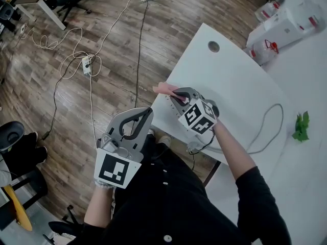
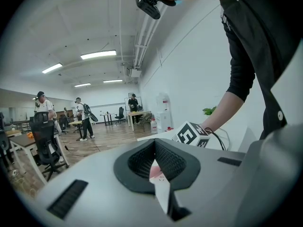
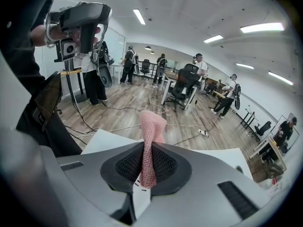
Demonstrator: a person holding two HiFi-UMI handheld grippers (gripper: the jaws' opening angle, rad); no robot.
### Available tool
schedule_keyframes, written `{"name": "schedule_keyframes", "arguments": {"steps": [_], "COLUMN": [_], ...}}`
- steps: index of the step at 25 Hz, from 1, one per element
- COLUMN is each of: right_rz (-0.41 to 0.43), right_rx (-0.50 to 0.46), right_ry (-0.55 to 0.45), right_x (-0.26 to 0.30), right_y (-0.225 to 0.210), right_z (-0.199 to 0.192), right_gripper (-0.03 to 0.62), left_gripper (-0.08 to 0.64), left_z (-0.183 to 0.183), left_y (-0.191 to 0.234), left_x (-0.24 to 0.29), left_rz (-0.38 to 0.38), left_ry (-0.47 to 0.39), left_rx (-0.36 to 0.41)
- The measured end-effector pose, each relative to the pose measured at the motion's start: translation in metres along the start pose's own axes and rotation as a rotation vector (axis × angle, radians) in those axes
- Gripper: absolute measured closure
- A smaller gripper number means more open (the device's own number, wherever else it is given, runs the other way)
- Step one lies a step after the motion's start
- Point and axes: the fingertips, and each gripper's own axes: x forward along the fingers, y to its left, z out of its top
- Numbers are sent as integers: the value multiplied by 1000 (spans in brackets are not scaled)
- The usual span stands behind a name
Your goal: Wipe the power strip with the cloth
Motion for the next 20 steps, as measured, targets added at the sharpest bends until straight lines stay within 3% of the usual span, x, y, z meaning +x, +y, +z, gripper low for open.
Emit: {"name": "schedule_keyframes", "arguments": {"steps": [9, 20], "right_rz": [73, 95], "right_rx": [-46, -40], "right_ry": [61, 69], "right_x": [23, 27], "right_y": [13, 17], "right_z": [-16, -20], "right_gripper": [538, 538], "left_gripper": [546, 546], "left_z": [-6, -8], "left_y": [6, 5], "left_x": [-7, -4], "left_rz": [45, 43], "left_ry": [10, 10], "left_rx": [-11, -17]}}
